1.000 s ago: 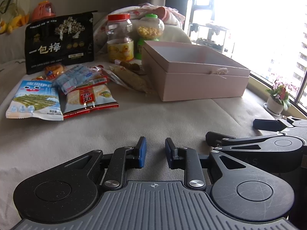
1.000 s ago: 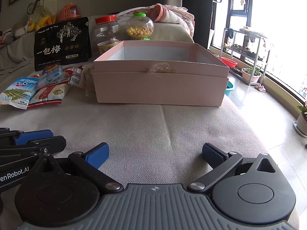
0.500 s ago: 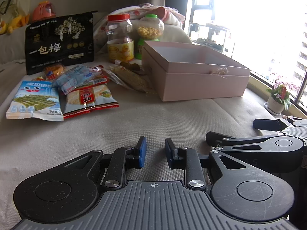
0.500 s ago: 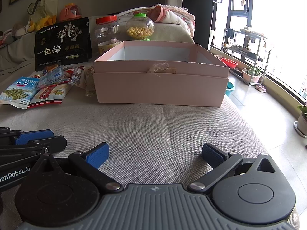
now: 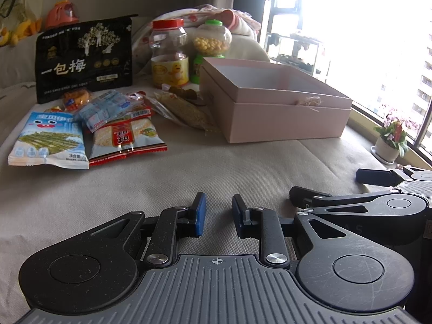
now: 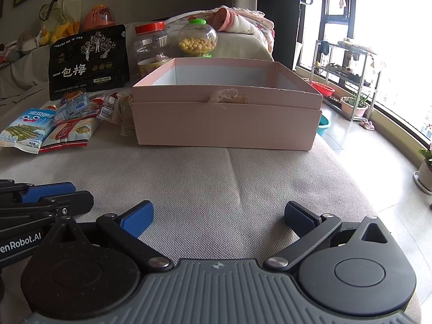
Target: Organize snacks
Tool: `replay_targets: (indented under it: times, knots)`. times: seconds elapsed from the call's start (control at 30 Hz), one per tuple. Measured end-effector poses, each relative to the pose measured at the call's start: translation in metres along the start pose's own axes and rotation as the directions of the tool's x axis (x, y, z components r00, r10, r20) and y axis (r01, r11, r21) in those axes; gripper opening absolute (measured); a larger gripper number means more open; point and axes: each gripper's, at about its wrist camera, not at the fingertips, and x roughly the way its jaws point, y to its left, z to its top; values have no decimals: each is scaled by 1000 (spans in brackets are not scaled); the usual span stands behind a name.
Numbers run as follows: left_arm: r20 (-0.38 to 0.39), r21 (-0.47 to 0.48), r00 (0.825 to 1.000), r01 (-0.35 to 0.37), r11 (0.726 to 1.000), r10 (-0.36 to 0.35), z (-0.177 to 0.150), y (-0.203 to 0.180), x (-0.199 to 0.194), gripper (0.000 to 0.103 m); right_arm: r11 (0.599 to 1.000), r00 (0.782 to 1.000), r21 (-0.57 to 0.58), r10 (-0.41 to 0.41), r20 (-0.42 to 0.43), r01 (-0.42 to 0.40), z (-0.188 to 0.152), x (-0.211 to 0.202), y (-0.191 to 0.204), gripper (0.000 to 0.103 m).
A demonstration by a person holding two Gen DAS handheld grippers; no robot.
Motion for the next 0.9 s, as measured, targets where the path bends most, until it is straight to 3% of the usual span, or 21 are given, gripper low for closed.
replay_targets:
  times: [0.9]
  knots:
    - [0,-3,1000,1,1000,-1,0,1,0,27,1000,1000,-7,8,-15,-8,1,-1,0,103]
